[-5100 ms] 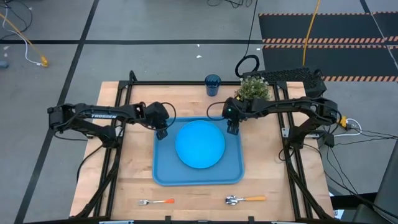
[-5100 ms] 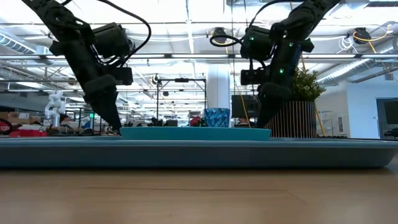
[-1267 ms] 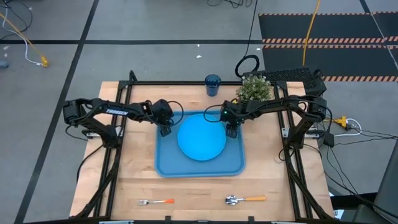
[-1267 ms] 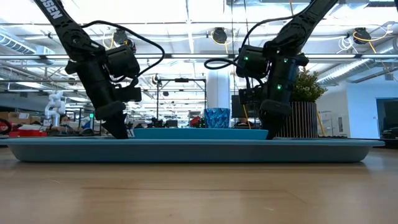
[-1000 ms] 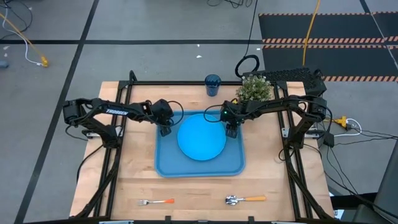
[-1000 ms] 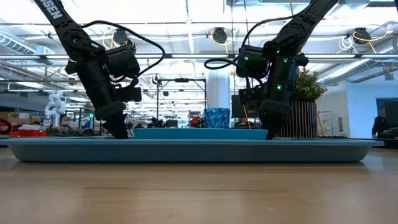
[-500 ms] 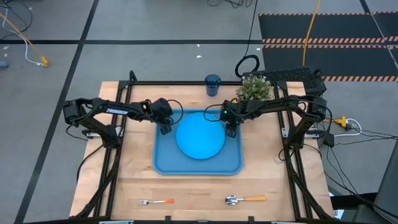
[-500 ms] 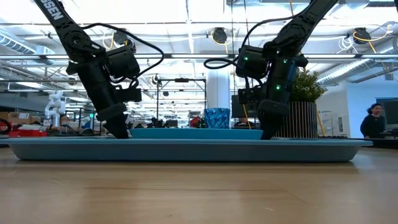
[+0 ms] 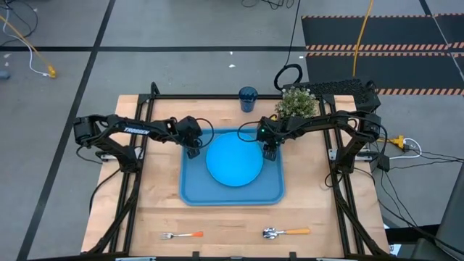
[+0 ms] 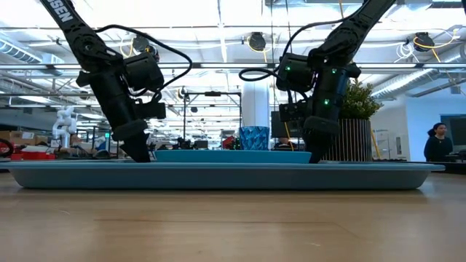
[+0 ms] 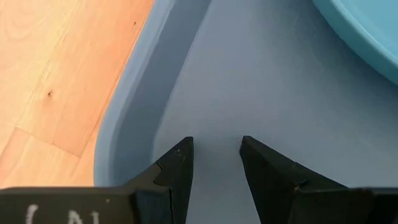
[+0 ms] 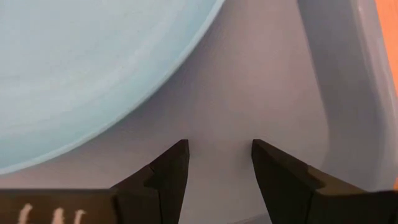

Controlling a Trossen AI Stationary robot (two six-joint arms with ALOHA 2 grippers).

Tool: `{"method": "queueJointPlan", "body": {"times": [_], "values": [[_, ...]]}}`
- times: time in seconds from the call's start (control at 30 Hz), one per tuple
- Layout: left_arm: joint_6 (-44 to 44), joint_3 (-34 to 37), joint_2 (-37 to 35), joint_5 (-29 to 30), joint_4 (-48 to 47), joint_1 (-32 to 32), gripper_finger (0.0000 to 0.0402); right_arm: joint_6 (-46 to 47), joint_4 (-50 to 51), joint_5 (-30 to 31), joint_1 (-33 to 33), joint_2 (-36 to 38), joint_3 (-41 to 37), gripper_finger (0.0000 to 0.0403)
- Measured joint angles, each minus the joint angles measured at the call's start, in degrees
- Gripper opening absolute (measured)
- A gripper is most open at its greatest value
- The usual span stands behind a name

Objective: Pick and place plate/cup/fork/spoon on tray
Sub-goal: Move the blue tray to the center of the table, then put the blue cup on the blue tray to the top right of the blue tray

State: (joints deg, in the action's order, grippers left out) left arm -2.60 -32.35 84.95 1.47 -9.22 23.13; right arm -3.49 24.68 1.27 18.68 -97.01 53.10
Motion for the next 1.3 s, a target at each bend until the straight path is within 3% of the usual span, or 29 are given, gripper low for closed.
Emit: {"method": "queueJointPlan", "body": {"times": [0.3, 0.57, 1.0, 1.13, 1.3], "values": [[-0.3, 0.2, -3.1, 1.2, -1.5, 0.6, 0.0143, 1.0, 0.2, 0.0, 0.0, 0.9, -0.1, 0.0171], [-0.1, 0.1, -10.4, 1.3, -3.0, 0.5, 0.0143, 2.7, 0.8, 0.5, -1.1, 7.4, -0.2, 0.0171], [1.2, 0.0, -19.7, 1.1, -3.0, -3.6, 0.0143, 7.4, 1.4, 0.5, -8.4, 13.5, 0.0, 0.0171], [1.1, 0.0, -21.4, 1.0, -1.9, -6.3, 0.0143, 7.3, 3.1, 5.2, -12.1, 13.5, 2.4, 0.0171], [-1.5, -0.9, -24.0, 1.5, 4.4, -7.7, 0.0143, 2.0, 6.4, 14.3, -13.7, 13.5, 10.8, 0.0171]]}}
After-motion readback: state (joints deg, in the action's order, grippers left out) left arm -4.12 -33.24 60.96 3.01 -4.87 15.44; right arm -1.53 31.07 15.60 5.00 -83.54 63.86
